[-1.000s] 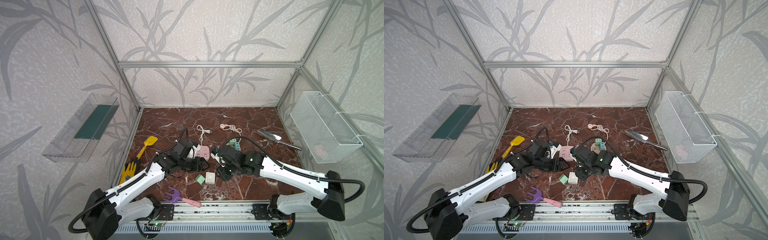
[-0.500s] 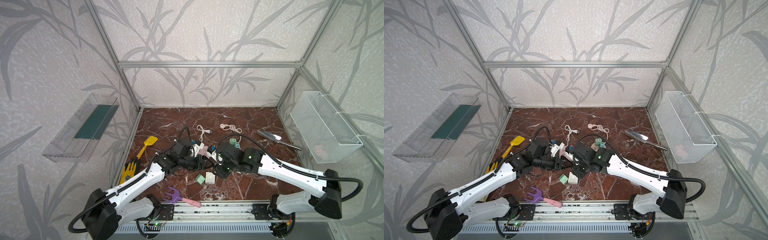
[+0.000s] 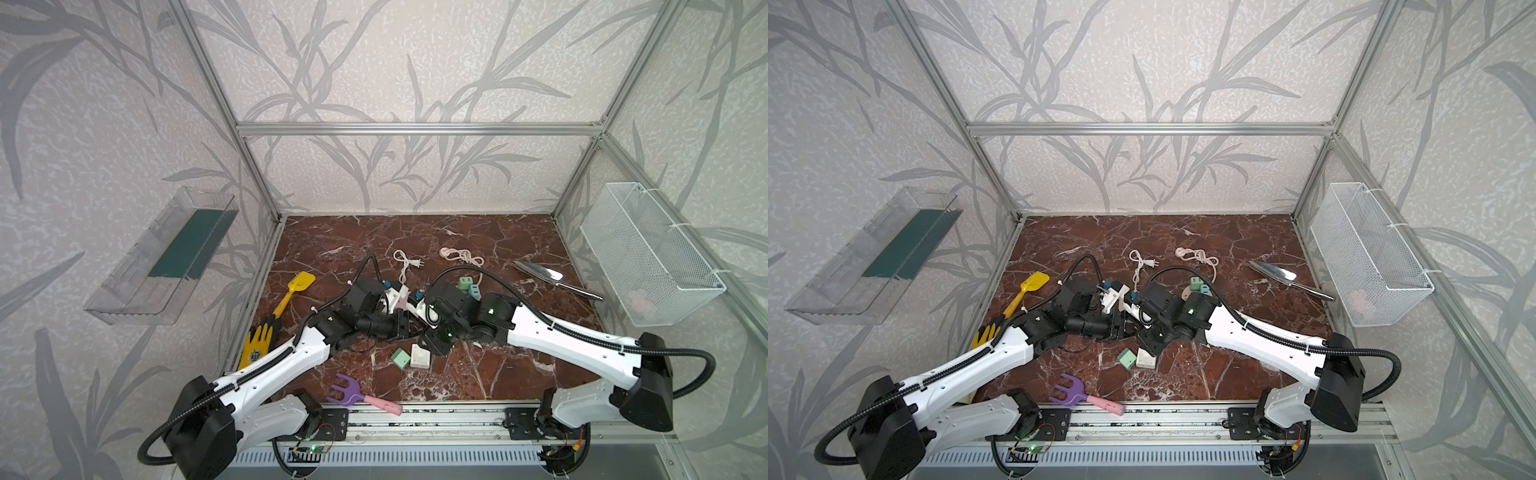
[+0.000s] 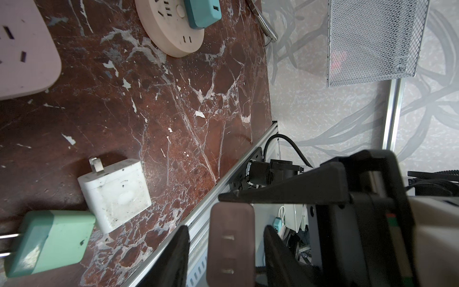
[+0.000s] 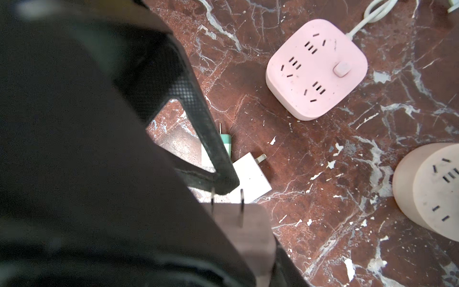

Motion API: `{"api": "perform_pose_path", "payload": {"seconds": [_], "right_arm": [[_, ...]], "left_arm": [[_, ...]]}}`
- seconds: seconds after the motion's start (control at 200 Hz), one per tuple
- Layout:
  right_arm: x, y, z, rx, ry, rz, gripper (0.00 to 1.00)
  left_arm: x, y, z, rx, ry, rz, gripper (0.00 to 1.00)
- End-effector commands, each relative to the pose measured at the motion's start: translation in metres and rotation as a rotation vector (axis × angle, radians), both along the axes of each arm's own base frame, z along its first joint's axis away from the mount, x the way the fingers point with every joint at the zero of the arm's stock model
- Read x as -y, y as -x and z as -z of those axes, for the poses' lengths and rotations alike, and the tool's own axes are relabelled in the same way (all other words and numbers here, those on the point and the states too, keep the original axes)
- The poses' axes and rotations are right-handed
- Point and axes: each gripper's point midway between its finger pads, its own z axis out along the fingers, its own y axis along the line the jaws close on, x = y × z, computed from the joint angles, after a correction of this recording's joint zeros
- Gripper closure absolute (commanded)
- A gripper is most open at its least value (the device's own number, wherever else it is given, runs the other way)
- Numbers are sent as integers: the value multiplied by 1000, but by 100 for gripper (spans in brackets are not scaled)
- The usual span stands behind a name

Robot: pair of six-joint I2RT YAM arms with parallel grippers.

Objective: Insert the plug
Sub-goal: 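Carry the pink adapter toward the left gripper while the left gripper reaches for it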

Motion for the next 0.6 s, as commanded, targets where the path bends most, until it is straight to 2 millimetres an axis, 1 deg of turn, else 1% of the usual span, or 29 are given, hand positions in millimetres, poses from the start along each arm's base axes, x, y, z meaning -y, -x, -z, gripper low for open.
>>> {"api": "perform_pose_path", "payload": {"seconds": [0.0, 0.155, 0.18, 0.21, 0.39, 0.595], "right_arm": [[-12, -20, -19, 45, -76, 38, 100], [-9, -30, -25, 55, -96, 66, 100], [-9, -32, -26, 55, -105, 69, 100], [-9, -34, -28, 54, -113, 75, 100], [-12, -39, -34, 57, -147, 72, 100], [-17, -41, -39, 61, -163, 61, 100]], "left_arm": [[6, 9, -4, -22, 50, 42, 56], [8, 10, -4, -31, 65, 50, 60], [8, 11, -4, -31, 67, 52, 62], [8, 11, -4, -33, 67, 55, 63], [10, 12, -4, -39, 78, 63, 63], [11, 11, 2, -48, 65, 64, 60]]}}
